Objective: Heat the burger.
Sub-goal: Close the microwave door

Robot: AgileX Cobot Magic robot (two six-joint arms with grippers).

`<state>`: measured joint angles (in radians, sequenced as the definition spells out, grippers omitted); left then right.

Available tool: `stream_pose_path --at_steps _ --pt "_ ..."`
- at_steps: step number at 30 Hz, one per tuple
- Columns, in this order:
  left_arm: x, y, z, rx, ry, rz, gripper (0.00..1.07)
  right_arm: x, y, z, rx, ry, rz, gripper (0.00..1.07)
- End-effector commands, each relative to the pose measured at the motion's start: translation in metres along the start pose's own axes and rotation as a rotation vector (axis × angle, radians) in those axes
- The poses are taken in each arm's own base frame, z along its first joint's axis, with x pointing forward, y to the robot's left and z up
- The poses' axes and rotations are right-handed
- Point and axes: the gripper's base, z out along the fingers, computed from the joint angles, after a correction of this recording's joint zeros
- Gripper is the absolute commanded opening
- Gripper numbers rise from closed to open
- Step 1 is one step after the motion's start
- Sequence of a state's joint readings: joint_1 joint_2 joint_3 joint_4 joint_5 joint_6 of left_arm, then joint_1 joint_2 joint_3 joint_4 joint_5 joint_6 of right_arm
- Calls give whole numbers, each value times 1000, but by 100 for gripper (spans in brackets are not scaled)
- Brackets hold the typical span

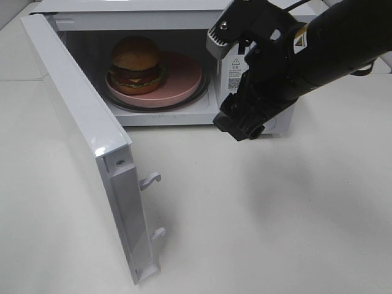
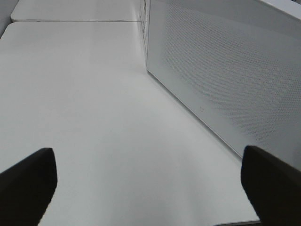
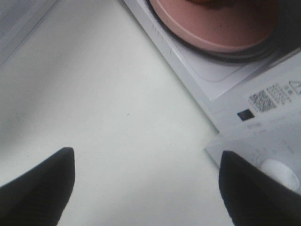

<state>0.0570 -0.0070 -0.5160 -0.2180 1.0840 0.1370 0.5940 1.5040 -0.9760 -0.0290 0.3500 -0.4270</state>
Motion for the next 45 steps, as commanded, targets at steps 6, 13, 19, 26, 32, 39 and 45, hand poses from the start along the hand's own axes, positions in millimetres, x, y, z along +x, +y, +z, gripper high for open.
stream_pose_path --at_steps 6,13,19,26,32,39,45 --pt "0 0 -1 1 -25 0 98 19 7 -27 -70 205 141 77" --pt "0 0 -1 1 -25 0 98 32 12 -36 -91 352 274 76" --pt "0 0 -1 1 -25 0 98 39 14 -43 -100 439 315 76" --pt "0 0 -1 1 -25 0 98 49 18 -76 -66 378 332 76" --pt "0 0 -1 1 -25 0 98 72 27 -107 -11 279 372 77" --pt "0 0 -1 1 -25 0 98 99 37 -136 50 154 378 78" --pt "0 0 -1 1 -25 0 98 128 44 -152 117 99 496 77"
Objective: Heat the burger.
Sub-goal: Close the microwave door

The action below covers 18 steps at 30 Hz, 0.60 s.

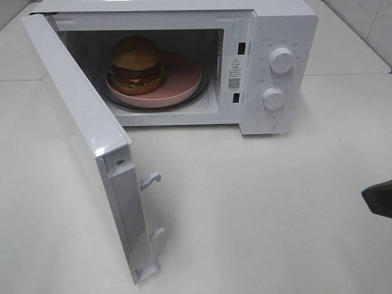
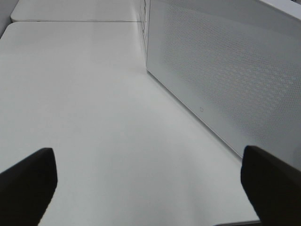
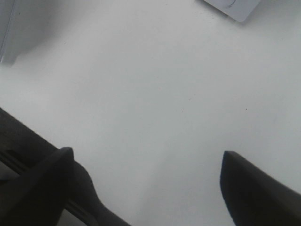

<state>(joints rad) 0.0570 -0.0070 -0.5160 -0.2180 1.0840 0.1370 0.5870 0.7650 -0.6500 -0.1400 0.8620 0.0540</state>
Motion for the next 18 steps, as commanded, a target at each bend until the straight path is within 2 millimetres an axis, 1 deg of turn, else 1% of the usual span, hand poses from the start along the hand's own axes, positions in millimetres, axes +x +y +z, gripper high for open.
stream_pose_path --at_steps 1,2,3,4,5,6,7,8,9,11,12,13,14,16,18 --pt "0 0 -1 1 -25 0 98 23 -9 -7 56 -35 138 77" --pt "0 0 -1 1 -25 0 98 23 -9 -7 56 -35 138 77" --pt "0 0 -1 1 -25 0 98 34 -13 -11 87 -46 183 76" --pt "0 0 -1 1 -25 0 98 39 -15 -13 102 -54 203 76" --pt "0 0 -1 1 -25 0 98 39 -15 -13 102 -54 203 76" --pt "0 0 -1 1 -25 0 98 50 -17 -17 132 -57 242 76" --pt "0 0 -1 1 -25 0 98 55 -18 -19 145 -60 261 76" --pt "0 0 -1 1 -25 0 98 55 -18 -19 145 -60 261 76" --pt "0 0 -1 1 -25 0 98 64 -18 -24 166 -71 293 76" --pt "0 0 -1 1 -25 0 98 68 -18 -28 179 -87 309 76" --pt "0 0 -1 1 -25 0 98 74 -18 -35 205 -132 337 76" --pt "0 0 -1 1 -25 0 98 74 -18 -35 205 -132 337 76" --pt "0 0 -1 1 -25 0 98 79 -18 -41 235 -178 369 76" --pt "0 0 -1 1 -25 0 98 81 -18 -44 252 -204 383 76" --pt "0 0 -1 1 -25 0 98 87 -16 -52 298 -277 418 76"
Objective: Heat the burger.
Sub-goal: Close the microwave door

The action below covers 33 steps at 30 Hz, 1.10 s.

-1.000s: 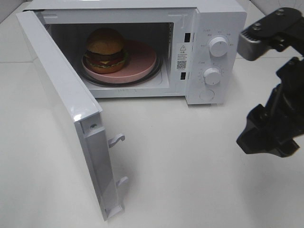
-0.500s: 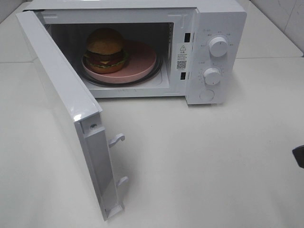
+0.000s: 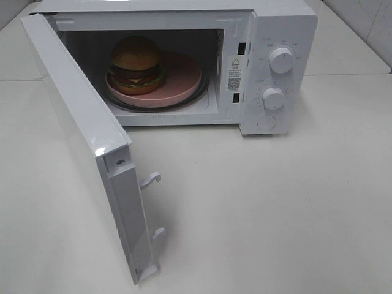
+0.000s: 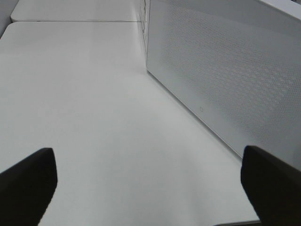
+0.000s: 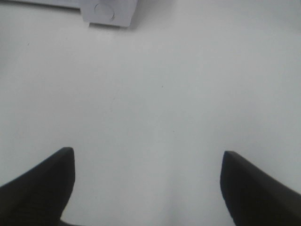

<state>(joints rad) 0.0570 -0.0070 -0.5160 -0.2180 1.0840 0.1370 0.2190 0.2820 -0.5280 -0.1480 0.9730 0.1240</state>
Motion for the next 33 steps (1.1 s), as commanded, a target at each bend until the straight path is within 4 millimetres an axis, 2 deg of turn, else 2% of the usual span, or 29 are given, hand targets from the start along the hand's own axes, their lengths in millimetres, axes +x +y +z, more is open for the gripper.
stream_pose_path --at_steps 1,5,15,20,33 --pt "0 0 -1 1 -25 0 98 3 -3 -6 36 -65 35 76" --pt "0 0 -1 1 -25 0 98 17 -4 -9 72 -97 56 76" --pt "0 0 -1 1 -25 0 98 25 -3 -19 104 -171 105 76" --pt "0 0 -1 1 -25 0 98 36 -1 -32 153 -279 145 76" --pt "0 0 -1 1 -25 0 98 37 0 -33 164 -282 157 76"
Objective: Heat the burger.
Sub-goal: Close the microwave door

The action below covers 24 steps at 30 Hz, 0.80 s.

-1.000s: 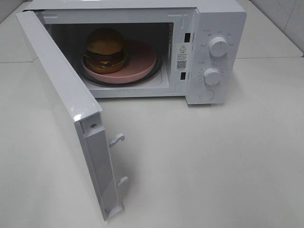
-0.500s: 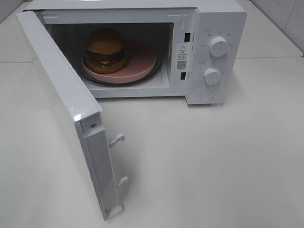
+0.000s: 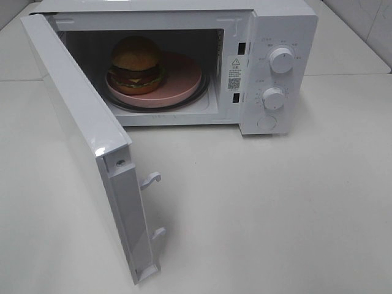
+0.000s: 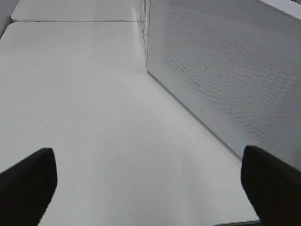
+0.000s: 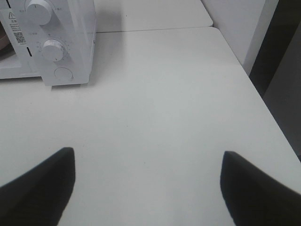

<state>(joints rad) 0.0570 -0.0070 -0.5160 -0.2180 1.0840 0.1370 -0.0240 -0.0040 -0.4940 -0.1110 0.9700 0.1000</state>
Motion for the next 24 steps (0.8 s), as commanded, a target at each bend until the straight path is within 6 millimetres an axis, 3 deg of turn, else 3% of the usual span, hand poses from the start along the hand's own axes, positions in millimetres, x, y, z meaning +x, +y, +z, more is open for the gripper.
stream_pose_path --at_steps 1,24 --pt "0 0 -1 1 -25 0 98 2 -1 -4 5 -41 -1 76" --pt "0 0 -1 1 -25 0 98 2 -1 -4 5 -41 -1 76"
